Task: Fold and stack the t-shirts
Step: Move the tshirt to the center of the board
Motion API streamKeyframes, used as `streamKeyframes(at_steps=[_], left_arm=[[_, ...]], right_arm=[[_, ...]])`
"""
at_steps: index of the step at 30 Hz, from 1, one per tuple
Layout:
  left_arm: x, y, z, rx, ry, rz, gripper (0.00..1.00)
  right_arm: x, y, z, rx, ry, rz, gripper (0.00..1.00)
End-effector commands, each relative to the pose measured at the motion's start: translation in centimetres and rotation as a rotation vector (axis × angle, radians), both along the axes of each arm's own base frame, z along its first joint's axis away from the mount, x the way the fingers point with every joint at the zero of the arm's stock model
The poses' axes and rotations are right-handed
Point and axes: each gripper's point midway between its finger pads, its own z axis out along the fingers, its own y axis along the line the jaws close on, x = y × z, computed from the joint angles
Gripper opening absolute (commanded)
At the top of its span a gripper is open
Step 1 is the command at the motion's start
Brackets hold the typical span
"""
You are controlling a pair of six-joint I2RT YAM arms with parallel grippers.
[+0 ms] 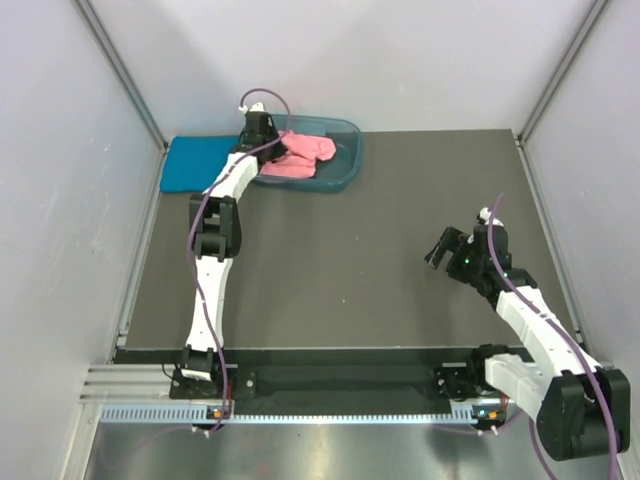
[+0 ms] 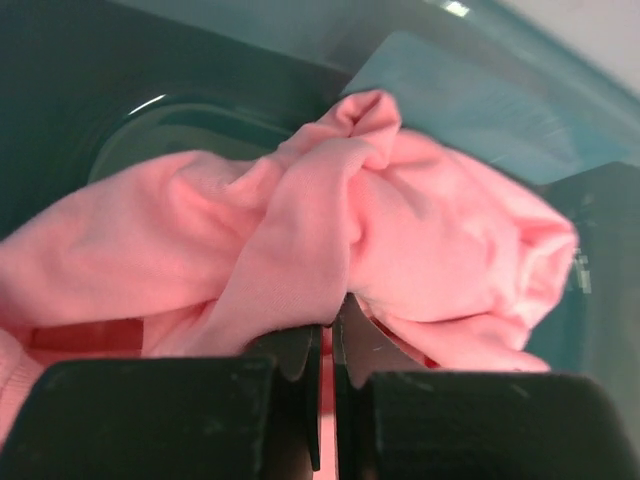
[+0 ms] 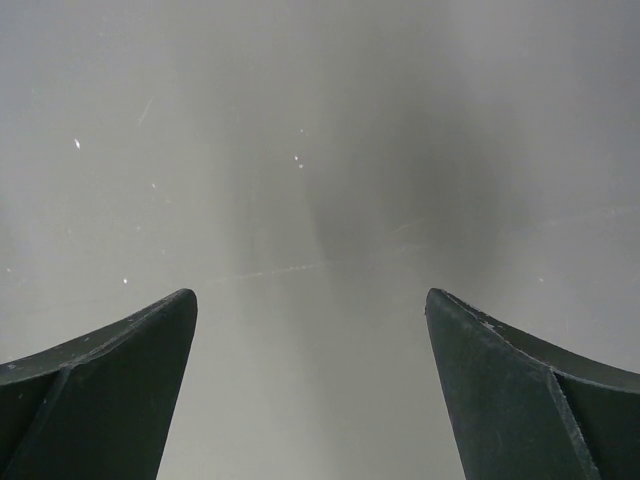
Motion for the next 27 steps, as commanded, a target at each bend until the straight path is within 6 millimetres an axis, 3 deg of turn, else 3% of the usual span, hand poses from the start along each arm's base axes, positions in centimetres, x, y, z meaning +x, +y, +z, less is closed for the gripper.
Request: streamKeyframes(at_steps=[1,4,5,7,10,11,13,14,16,17,18,19,20,21,22,23,24,25,26,27], left_arm=[[0.5,-1.7,16.9,-0.116,-0.313,-0.041,0.00],[-1.5,-2.9,21.6,-0.125,-0.372,-0.080,0.00],[-2.6,-3.2,24.0,-0.119,-0.403,-0.098,0.00],[-4.3,-4.4,25.4,-0.110,-0.409,-0.129,0.00],[-7.9,-5.9,29.3,-0.090,-0.454,-0.173,0.00],[-10.0,-6.3,32.3,-0.097,-0.497,-0.196,0.00],[-12.6,-8.1,34.4,-0.131,-0.516,-0.248,0.00],[-15.2,-8.6,37.4,-0.151,-0.561,-0.282,0.00],[-18.5,-10.7,38.3,-0.168,-0.556,-0.334,0.00],[-21.7,-11.5,40.9,-0.186,-0.598,-0.356,0.00],[-22.6,-11.9,38.8,-0.185,-0.543,-0.359,0.00],[-24.0,-12.2,38.6,-0.225,-0.518,-0.363,0.00],[-26.9,-12.0,40.1,-0.255,-0.542,-0.382,0.00],[-27.6,-12.4,36.1,-0.244,-0.453,-0.388,0.04],[-28.7,-12.4,34.9,-0.249,-0.423,-0.388,0.18],[-30.3,-11.7,34.7,-0.257,-0.410,-0.378,0.78],[-31.0,-11.5,30.8,-0.249,-0.313,-0.368,0.99],[-32.0,-11.3,28.6,-0.251,-0.235,-0.365,0.99],[-33.2,-10.9,27.9,-0.250,-0.211,-0.375,0.99],[-34.1,-10.6,24.7,-0.231,-0.133,-0.370,0.99]], right_arm=[[1.1,0.0,1.5,-0.005,-0.031,0.027,0.97],[1.3,0.5,1.9,-0.034,-0.046,0.056,0.95],[1.2,1.0,2.1,-0.045,-0.054,0.082,0.95],[1.4,1.3,2.7,-0.056,-0.070,0.089,0.94],[1.5,2.2,3.8,-0.056,-0.093,0.120,0.94],[1.4,2.5,4.1,-0.056,-0.099,0.129,0.94],[1.2,3.2,4.5,-0.056,-0.116,0.151,0.93],[1.1,3.6,4.9,-0.057,-0.133,0.165,0.93],[0.9,3.2,5.0,-0.063,-0.130,0.128,0.96],[0.6,3.6,5.2,-0.052,-0.132,0.134,0.97],[0.5,3.8,5.3,-0.048,-0.134,0.145,0.98],[0.3,4.1,5.4,-0.044,-0.140,0.156,1.00],[0.1,4.6,5.6,-0.042,-0.145,0.173,1.00],[0.1,4.8,6.0,-0.039,-0.152,0.182,0.99],[0.1,5.0,6.4,-0.040,-0.158,0.192,1.00],[-0.1,5.3,6.8,-0.048,-0.165,0.214,1.00],[0.1,5.5,8.1,-0.046,-0.186,0.228,1.00],[-0.5,5.4,7.7,-0.061,-0.142,0.244,1.00],[-0.6,5.3,7.4,-0.087,-0.104,0.258,1.00],[-0.5,5.2,8.3,-0.099,-0.091,0.267,1.00]])
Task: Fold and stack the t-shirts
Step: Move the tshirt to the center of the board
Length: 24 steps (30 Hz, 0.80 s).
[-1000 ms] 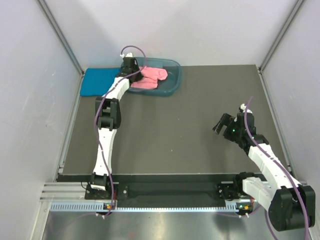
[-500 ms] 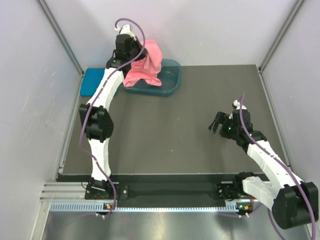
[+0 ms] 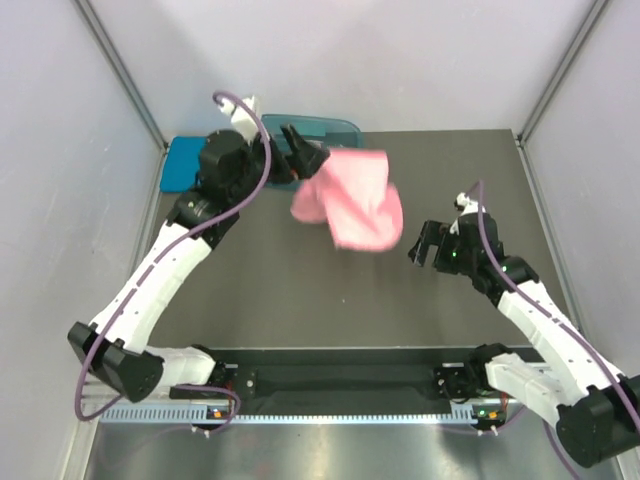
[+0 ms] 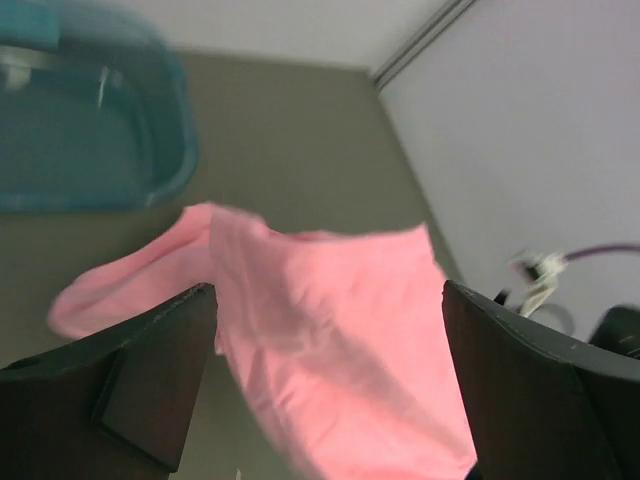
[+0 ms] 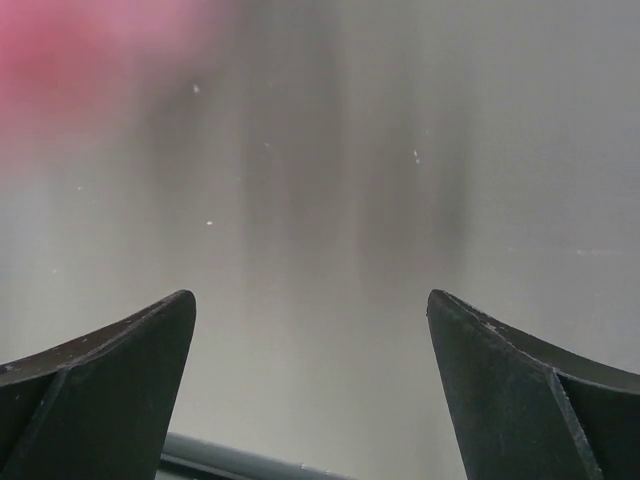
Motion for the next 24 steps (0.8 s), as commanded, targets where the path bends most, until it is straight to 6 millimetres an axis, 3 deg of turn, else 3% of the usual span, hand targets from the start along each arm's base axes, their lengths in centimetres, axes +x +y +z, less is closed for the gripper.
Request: streamKeyframes(at_steps=[1,2,3,5,6,9,10,12,13,16,17,19,21,22,24], left_arm=[[-1.9,1.2,-10.3,0.091,0.304,0.039,0.99],[-2.9,1.9,-11.0,0.097,0.323,0.048,0.99],[-3.9,2.6,-14.0,0.131,0.396,0.064,0.99],[-5.6,3.5,-15.7,0.146,0.444,0.066,0.98],[-6.7,3.5,-17.7,0.152,0.492,0.045,0.91],[-8.6,2.9,-20.3,0.140,0.558,-0.018,0.75],[-9.2,2.2,-21.1,0.124,0.596,-0.058,0.65],[-10.0,1.0,-22.9,0.125,0.631,-0.106,0.61],[-10.3,0.4,-24.3,0.137,0.672,-0.126,0.60],[-11.1,-1.1,-26.5,0.207,0.703,-0.177,0.69],[-10.9,-1.2,-27.9,0.246,0.728,-0.162,0.79],[-10.6,-1.1,-30.3,0.296,0.773,-0.155,0.88],[-10.4,-0.8,-32.0,0.355,0.811,-0.157,0.91],[-10.3,-0.6,-33.9,0.397,0.871,-0.153,0.91],[-9.2,-0.9,-34.6,0.443,0.880,-0.150,0.91]], right_arm=[[-0.8,0.5,2.3,-0.043,0.060,0.079,1.00],[-1.2,0.4,1.6,-0.066,0.113,0.101,1.00],[-1.6,0.6,1.7,-0.066,0.134,0.113,1.00],[-2.9,1.1,1.1,-0.041,0.180,0.149,1.00],[-3.7,1.4,0.7,-0.020,0.194,0.174,1.00],[-4.9,2.3,-0.3,0.026,0.210,0.225,0.97],[-5.1,2.9,-0.4,0.049,0.204,0.258,0.90],[-5.2,4.8,-0.6,0.123,0.200,0.333,0.77],[-5.3,5.5,-1.4,0.141,0.238,0.347,0.76],[-5.2,7.7,-2.9,0.177,0.305,0.411,0.74],[-5.4,8.8,-2.9,0.173,0.311,0.455,0.75],[-5.4,9.7,-3.8,0.146,0.354,0.492,0.78],[-5.2,10.2,-4.3,0.128,0.367,0.494,0.81],[-5.2,10.3,-4.4,0.130,0.373,0.490,0.82],[-5.0,10.2,-4.5,0.124,0.372,0.483,0.84]])
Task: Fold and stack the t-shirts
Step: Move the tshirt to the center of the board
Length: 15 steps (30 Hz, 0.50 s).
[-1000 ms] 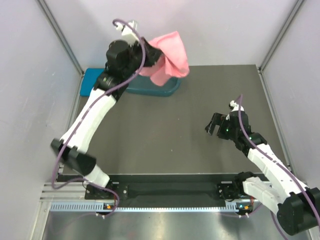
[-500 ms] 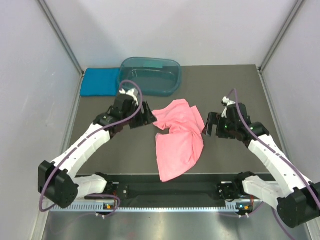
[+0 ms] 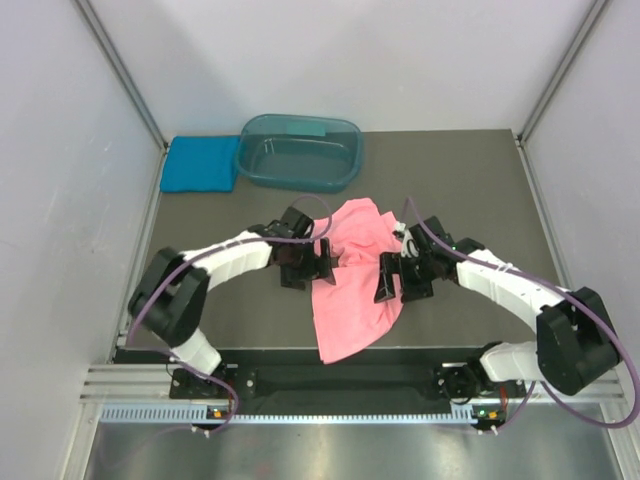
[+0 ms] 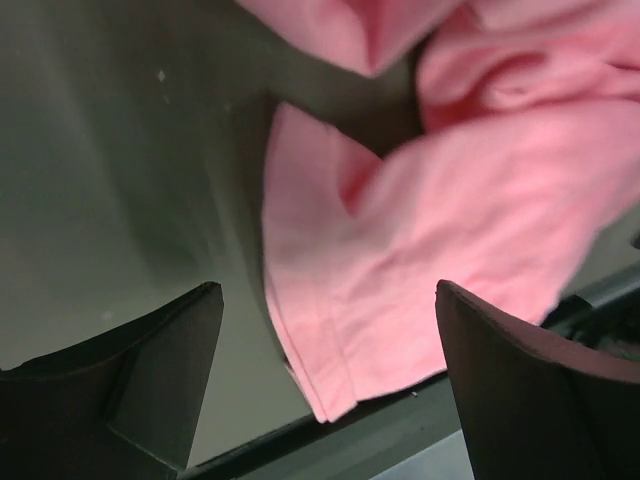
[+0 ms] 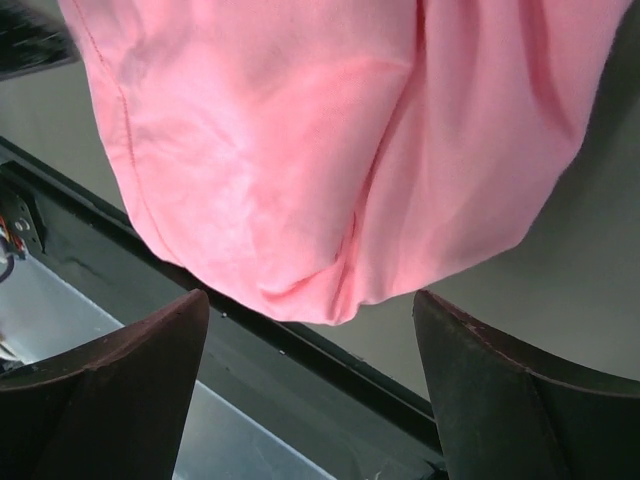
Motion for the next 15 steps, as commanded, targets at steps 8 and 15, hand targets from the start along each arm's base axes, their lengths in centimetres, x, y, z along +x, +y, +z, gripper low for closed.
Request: streamKeyframes(at_steps=[8,15], left_arm=[[4.9,-1.6,-3.2,0.044,-0.004,-0.046,0.72],[5.9,1.4,6.2,0.064,-0.236,0.039,0.00]], right_arm=[[2.6,-0.8,1.3,-0.034,-0.113,-0.048,0.87],[4.6,-3.6,1.4,-0.067,-0.115,-0.141,0.87]])
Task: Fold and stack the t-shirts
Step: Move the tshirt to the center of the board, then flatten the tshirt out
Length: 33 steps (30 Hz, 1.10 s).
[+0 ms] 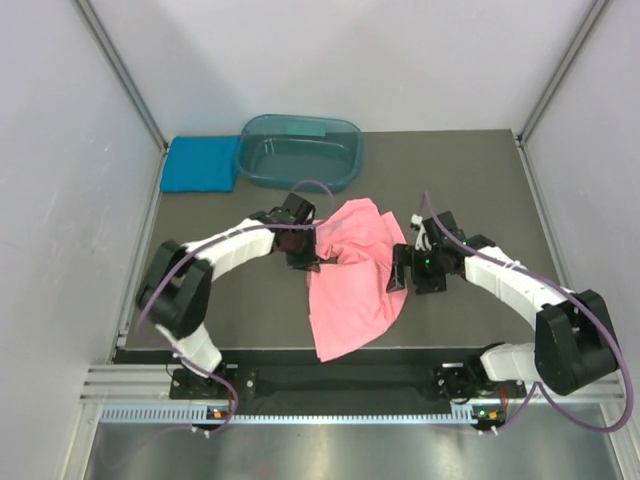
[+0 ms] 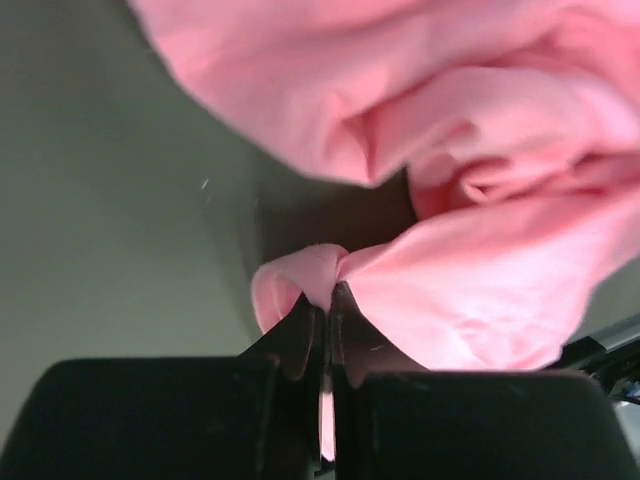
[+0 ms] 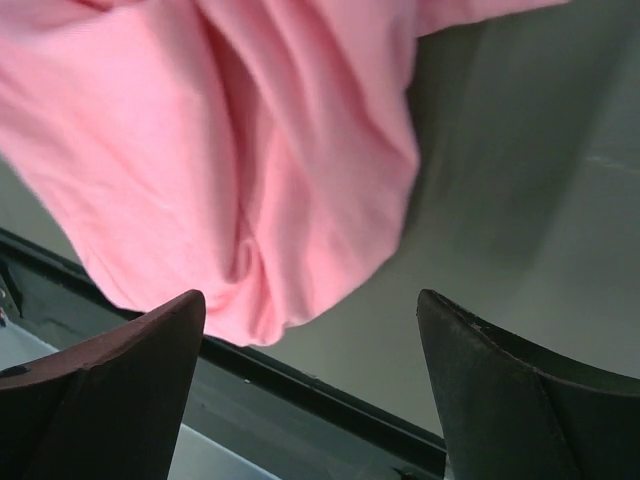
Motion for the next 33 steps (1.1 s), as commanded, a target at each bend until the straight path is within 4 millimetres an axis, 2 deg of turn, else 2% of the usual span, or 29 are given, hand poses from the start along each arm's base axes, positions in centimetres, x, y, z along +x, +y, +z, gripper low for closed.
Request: streamKeyframes(at_steps=[1,2,3,4,5,6,8,9,10,12,15,19,21,23,24,25,27,29,33], left_arm=[[1.9,2.2,10.2,-0.012,-0.285,0.066,0.00],[2.6,3.9,12.1,0.037,-0.364,0.123,0.00],[1.9,5.3,15.9,0.021,-0.451,0.160,0.00],[2.1,6.2,18.8,0.014,-0.531,0.205,0.00],[2.4,8.1,21.3,0.037,-0.621,0.286,0.00],[1.5,10.1,25.2,0.000,-0.731,0.360,0.00],[0.8,13.4,29.0,0.005,-0.850,0.509,0.00],[-0.3,14.7,31.0,-0.029,-0.903,0.553,0.00],[-0.8,15.3,31.8,-0.034,-0.922,0.572,0.00],[-1.5,15.7,32.1,-0.025,-0.923,0.549,0.00],[-1.9,15.1,30.7,-0.007,-0.862,0.513,0.00],[-2.6,15.3,29.7,-0.029,-0.833,0.536,0.00],[-2.9,15.6,29.2,-0.025,-0.829,0.545,0.00],[-3.0,15.6,29.1,-0.021,-0.828,0.540,0.00],[-2.9,15.5,28.8,-0.016,-0.822,0.533,0.00],[-2.8,15.3,28.7,-0.014,-0.819,0.526,0.00],[-2.6,15.0,28.5,-0.016,-0.812,0.516,0.00],[-2.5,14.7,28.2,-0.020,-0.807,0.505,0.00],[-2.2,14.2,27.8,-0.025,-0.799,0.486,0.00]], right_arm=[[2.6,-1.0,2.3,0.000,-0.087,-0.037,0.87],[2.7,-1.1,2.3,-0.001,-0.079,-0.037,0.87],[2.8,-1.1,2.2,-0.001,-0.074,-0.026,0.86],[3.1,-0.8,2.6,0.011,-0.080,-0.020,0.86],[3.2,-0.5,2.8,0.027,-0.075,-0.011,0.86],[3.3,-0.2,2.8,0.039,-0.069,-0.010,0.86],[3.6,0.5,3.2,0.070,-0.072,-0.003,0.86],[3.8,0.9,3.3,0.085,-0.068,-0.005,0.86],[3.9,1.2,3.5,0.100,-0.070,-0.001,0.86],[4.0,2.1,3.7,0.127,-0.066,0.014,0.86],[4.3,2.7,3.6,0.136,-0.057,0.027,0.86],[6.2,3.3,4.2,0.136,-0.081,0.014,0.84],[7.1,3.6,3.9,0.127,-0.077,-0.003,0.79],[8.4,4.3,4.5,0.148,-0.092,-0.009,0.72],[8.5,4.7,3.8,0.146,-0.069,-0.010,0.68],[8.9,4.9,3.7,0.138,-0.071,-0.011,0.68],[9.6,4.2,1.8,0.060,-0.056,-0.041,0.68],[10.3,3.9,0.8,0.020,-0.068,-0.063,0.68],[11.3,4.7,-1.1,0.016,-0.067,-0.108,0.57]])
